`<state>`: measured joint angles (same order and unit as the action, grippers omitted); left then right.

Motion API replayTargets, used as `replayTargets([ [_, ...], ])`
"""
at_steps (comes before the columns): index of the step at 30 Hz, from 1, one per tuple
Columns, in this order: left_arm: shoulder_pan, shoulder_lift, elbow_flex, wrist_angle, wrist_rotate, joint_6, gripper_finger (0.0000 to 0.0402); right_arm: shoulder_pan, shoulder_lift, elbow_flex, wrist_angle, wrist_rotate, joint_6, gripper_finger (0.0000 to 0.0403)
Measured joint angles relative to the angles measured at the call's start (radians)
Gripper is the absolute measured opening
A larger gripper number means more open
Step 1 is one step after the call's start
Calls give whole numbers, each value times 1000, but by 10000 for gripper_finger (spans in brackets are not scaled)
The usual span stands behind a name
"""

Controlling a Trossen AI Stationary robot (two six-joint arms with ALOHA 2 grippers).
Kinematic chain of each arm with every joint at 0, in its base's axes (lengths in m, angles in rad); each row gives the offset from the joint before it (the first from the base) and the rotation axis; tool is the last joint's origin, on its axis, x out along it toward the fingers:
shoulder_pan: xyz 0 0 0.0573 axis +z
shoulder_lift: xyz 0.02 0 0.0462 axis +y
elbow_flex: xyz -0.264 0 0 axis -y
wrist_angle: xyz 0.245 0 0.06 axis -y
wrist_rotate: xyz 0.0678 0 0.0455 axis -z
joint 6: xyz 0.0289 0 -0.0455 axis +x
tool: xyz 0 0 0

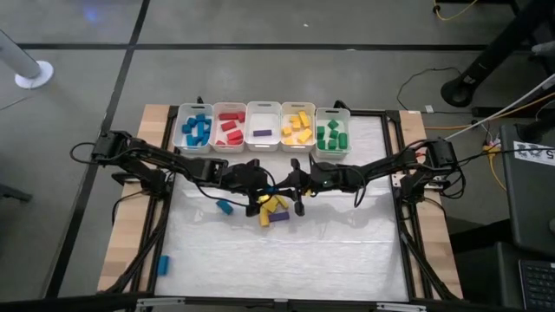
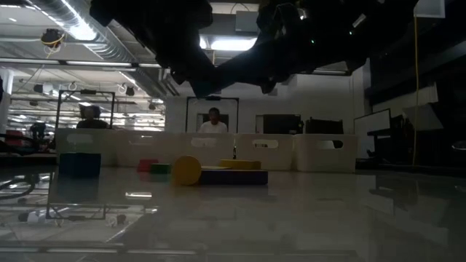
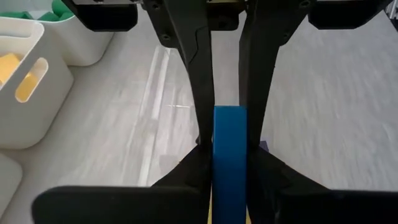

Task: Sort blocks
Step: Put the blue block into the left white bin

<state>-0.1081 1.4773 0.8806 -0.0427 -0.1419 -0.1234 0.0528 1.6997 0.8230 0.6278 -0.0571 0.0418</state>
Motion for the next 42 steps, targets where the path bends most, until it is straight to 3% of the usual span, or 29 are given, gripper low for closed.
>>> replayTargets([
  [10, 0, -3, 0, -84, 0, -26, 161, -1, 0, 2, 23, 14, 1, 62],
  [16, 0, -5, 0, -104, 0, 23, 182, -1, 0, 36, 10, 9, 1, 56],
  [23, 0, -54, 0, -167, 0, 13, 154, -1, 0, 66, -55, 4, -24, 63],
  [34, 0, -130, 0, -194, 0, -32, 44, -1, 0, 67, -49, 4, -24, 65],
  [42, 0, -129, 2, -203, 0, -44, 38, -1, 0, 67, -48, 4, -23, 66],
])
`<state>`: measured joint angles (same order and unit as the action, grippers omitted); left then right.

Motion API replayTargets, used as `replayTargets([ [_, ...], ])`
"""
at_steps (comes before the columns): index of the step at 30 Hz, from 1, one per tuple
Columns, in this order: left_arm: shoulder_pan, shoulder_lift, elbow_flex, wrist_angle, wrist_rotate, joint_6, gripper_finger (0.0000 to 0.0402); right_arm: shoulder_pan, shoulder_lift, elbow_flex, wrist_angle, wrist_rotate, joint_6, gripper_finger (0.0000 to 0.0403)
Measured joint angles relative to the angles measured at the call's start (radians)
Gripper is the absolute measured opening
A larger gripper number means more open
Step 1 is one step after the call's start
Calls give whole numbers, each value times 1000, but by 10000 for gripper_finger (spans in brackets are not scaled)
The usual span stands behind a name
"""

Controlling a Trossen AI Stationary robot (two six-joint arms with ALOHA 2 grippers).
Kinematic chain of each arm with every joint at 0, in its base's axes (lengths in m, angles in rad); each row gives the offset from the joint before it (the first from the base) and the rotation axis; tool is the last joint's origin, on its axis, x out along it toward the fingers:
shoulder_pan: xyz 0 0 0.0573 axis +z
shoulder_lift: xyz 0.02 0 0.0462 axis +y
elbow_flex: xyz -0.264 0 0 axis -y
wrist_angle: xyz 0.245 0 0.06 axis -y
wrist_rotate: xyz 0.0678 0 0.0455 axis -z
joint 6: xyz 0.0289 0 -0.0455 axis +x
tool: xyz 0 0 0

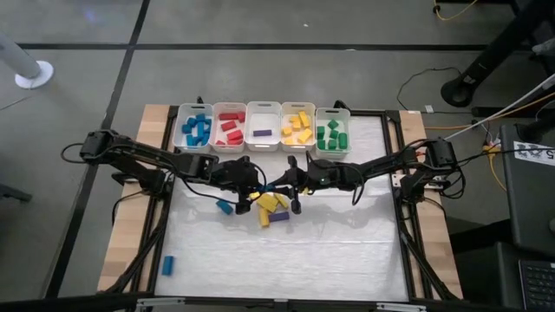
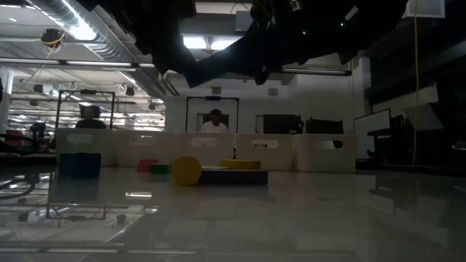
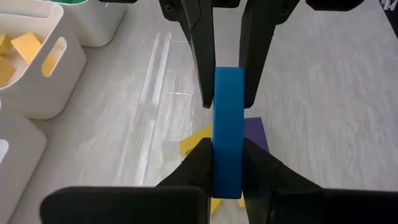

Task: Sort blocks
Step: Put the blue block into the left white bin

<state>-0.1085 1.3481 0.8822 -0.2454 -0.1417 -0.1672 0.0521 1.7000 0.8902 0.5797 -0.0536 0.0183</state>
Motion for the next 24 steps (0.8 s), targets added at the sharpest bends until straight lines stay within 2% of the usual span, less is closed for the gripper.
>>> replayTargets([
  [8, 19, -34, 4, -57, 5, 22, 39, -2, 1, 4, 9, -35, -1, 70],
  [12, 61, -104, -7, -241, -32, 3, 39, 1, 0, 0, -10, -59, -1, 102],
  [14, 85, -149, -1, -318, -95, -22, 40, 5, 0, -1, -10, -62, 0, 126],
  [17, 125, -234, -1, -537, -215, -106, 41, -1, 0, -1, -11, -46, 1, 156],
  [20, 170, -304, -3, -740, -349, -250, 39, 0, 0, -1, -6, -45, 2, 176],
  [24, 232, -380, -2, -915, -480, -468, 44, 1, 0, -1, -5, -51, 2, 187],
])
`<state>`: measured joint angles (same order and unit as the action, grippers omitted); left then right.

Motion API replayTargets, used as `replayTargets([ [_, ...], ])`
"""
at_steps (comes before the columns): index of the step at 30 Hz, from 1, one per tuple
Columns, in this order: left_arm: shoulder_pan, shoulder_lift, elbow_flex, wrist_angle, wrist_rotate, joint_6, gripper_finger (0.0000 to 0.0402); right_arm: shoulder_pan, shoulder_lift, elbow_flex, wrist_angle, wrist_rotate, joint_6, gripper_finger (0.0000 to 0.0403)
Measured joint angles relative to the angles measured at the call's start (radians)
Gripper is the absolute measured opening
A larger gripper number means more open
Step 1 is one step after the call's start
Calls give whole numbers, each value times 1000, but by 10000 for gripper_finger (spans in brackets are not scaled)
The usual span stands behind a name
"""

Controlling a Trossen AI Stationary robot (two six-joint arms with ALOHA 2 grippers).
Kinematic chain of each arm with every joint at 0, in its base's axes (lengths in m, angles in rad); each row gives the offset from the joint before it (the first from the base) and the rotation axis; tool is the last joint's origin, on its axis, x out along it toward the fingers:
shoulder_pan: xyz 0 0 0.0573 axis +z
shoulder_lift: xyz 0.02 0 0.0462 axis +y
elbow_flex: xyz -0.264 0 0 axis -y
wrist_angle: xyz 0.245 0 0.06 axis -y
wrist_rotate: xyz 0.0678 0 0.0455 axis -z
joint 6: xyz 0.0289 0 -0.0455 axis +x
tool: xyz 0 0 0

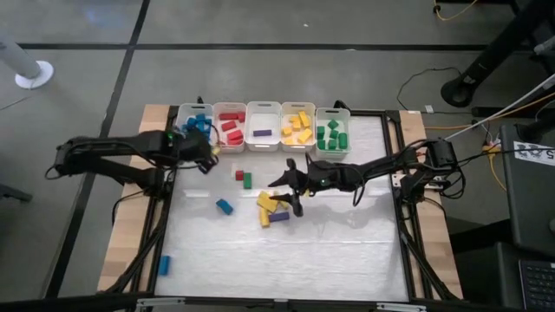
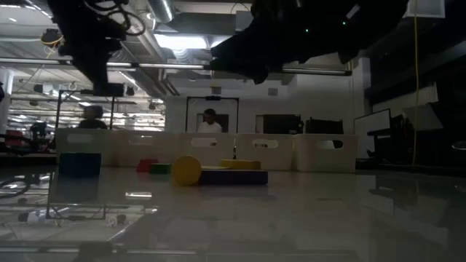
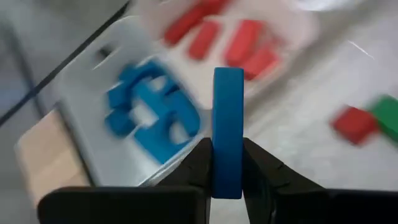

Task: Sort blocks
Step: Put the blue block into the left white bin

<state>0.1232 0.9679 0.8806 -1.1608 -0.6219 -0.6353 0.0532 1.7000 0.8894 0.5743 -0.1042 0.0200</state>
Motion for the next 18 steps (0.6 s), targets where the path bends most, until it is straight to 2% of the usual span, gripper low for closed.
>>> replayTargets([
  [5, 82, -34, 0, -84, -59, -95, 55, -1, 0, 0, 0, 6, 0, 188],
  [13, 191, -15, 0, -77, -73, 11, 63, -1, 0, 0, -12, 6, 0, 188],
  [18, 265, 6, 0, -77, -73, 37, 110, -1, 0, 0, -31, 6, 0, 189],
])
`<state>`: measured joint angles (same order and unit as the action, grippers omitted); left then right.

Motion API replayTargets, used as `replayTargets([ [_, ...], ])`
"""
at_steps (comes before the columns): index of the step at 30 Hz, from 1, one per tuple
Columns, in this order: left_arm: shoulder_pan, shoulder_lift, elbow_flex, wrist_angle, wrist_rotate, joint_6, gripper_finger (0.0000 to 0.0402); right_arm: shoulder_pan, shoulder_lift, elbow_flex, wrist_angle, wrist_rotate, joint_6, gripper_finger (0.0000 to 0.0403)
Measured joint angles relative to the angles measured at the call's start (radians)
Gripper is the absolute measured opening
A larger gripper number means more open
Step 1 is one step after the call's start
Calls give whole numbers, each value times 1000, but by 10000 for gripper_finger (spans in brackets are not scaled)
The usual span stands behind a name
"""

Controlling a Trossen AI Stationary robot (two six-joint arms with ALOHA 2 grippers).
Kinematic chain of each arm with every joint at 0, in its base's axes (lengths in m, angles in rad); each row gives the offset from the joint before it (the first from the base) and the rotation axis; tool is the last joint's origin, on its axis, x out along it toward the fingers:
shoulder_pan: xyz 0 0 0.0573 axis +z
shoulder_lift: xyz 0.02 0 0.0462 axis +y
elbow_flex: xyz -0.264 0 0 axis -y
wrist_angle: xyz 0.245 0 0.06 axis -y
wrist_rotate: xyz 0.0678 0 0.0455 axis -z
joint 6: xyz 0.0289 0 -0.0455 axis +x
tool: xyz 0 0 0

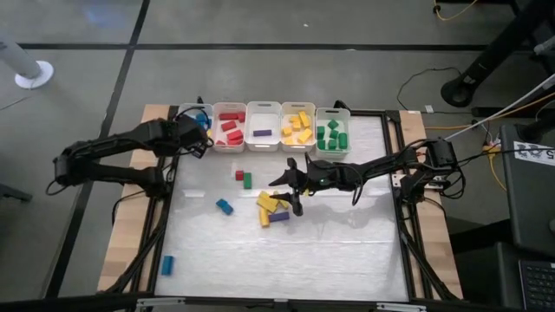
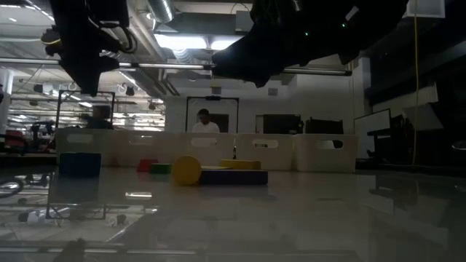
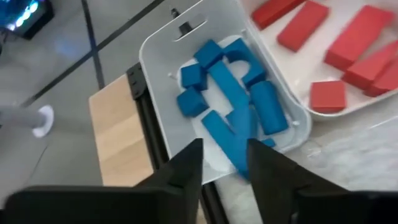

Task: Sort blocks
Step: Put the blue block into the left white bin

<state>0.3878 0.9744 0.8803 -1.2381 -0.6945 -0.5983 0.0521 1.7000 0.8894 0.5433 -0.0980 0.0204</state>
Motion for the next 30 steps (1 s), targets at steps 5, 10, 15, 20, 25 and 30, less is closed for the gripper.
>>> replayTargets([
  [5, 64, 21, 0, 1, 2, 42, 164, 0, 0, 0, -1, 0, 0, 189],
  [10, 72, 20, 0, 0, 296, -5, 178, 0, 0, 0, -18, 0, 0, 189],
  [15, 22, 20, 0, -11, 967, -231, 168, 0, 0, 0, -32, 0, 0, 189],
  [20, -158, 20, 0, -11, 1168, -430, 160, 0, 0, 0, -34, 0, -2, 189],
  [25, -396, 20, 0, -8, 1169, -697, 158, 0, 0, 0, -47, 0, -2, 188],
  [30, -639, 49, 0, 5, 1169, -979, 158, 0, 0, 0, -46, 0, -3, 188],
])
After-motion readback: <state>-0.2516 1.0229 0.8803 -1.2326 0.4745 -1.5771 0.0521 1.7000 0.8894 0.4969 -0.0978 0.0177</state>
